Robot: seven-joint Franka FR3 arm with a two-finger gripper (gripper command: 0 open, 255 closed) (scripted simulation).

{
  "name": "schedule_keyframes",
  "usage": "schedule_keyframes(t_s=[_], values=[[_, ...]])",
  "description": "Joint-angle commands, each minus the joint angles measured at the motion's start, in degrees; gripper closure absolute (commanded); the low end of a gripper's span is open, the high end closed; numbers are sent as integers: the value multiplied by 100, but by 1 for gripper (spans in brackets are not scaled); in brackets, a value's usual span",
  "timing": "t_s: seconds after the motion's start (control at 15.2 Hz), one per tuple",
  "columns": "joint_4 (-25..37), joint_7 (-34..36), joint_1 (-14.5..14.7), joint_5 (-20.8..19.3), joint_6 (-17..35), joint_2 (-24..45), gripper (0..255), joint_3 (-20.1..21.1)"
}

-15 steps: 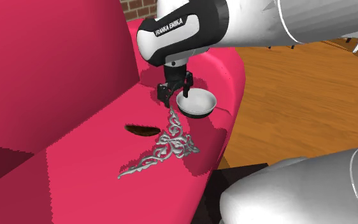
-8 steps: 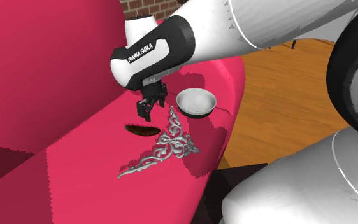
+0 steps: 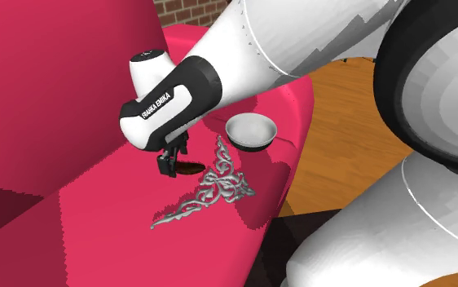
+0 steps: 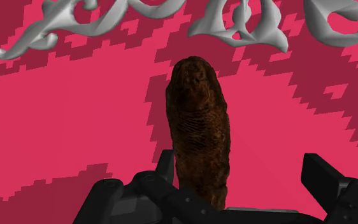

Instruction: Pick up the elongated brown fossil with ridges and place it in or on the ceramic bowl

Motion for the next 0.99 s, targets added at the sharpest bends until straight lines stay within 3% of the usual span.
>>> schedule_keyframes(t_s=[0.0, 0.33, 0.79, 0.86, 0.92], values=[[-29, 12, 1, -56, 166, 135, 0, 24], [-153, 104, -32, -184, 542, 400, 0, 40], [-153, 104, -31, -183, 540, 399, 0, 40], [-153, 104, -31, -183, 540, 399, 255, 40], [-153, 104, -31, -183, 540, 399, 255, 40]])
